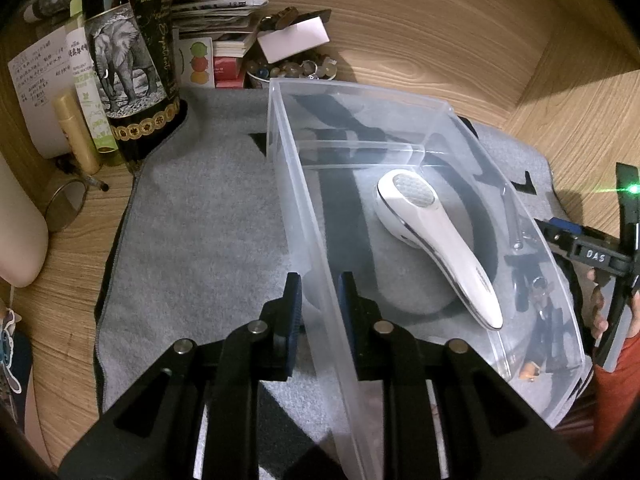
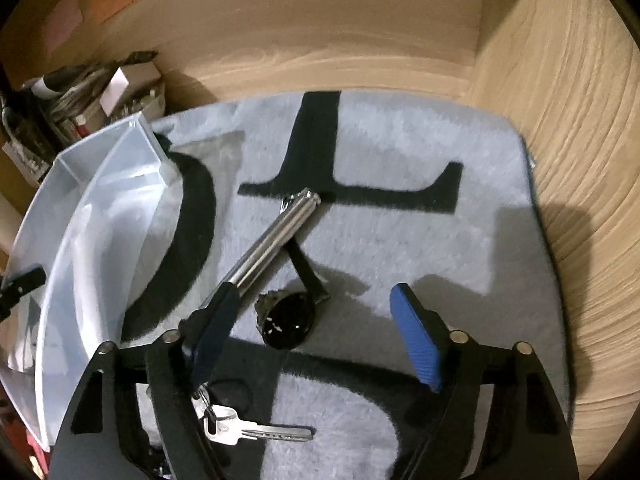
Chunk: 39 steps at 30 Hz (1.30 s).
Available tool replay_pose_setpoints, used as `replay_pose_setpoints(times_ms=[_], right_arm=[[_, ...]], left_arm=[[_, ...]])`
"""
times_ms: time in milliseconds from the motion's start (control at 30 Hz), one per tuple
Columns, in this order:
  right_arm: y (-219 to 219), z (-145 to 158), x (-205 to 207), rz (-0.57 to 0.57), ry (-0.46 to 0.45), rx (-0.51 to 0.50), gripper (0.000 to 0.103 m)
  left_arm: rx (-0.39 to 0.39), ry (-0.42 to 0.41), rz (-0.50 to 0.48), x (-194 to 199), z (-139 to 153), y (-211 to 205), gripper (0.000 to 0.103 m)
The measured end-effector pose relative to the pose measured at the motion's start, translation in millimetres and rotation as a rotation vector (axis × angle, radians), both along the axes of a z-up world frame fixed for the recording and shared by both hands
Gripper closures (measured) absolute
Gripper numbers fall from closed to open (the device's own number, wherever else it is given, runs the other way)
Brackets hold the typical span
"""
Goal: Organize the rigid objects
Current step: 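Grasp the black round connector with the right tool, then lower the black connector into the box and open the right tool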
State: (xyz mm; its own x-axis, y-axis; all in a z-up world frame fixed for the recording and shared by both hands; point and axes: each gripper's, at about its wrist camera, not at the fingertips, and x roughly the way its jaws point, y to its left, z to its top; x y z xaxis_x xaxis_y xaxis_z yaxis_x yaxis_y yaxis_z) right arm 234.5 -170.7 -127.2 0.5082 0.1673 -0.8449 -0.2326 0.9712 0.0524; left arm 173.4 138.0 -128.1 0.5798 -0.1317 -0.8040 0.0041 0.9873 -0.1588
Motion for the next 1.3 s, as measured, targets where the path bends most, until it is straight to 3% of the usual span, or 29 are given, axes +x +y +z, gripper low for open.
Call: replay_pose_setpoints(times_ms=[100,200,367,800,1300], right_arm=[[1,-6,1,0.011,0.025,0.006,0.044],[3,-7,-1,0.019,0.010,-0.008,0.047],[8,-6,-2,0.048,-0.001,-0.016,0.072],[27,31,-20,0.105,-0.135,-0.064,0.072],[69,83,-31,0.194,-0.297,-0.004,0.072]], left_arm=[[0.001,0.000,0.000,0,0,0,0.084],[-0.001,0.000,0.000,0,0,0,0.084],[-0.003,0.002,0.001,1,-1,0,0.084],[0.000,0.002,0.001,1,-2,1,0.084],[0.004,0.000,0.000,0,-2,1,0.084]])
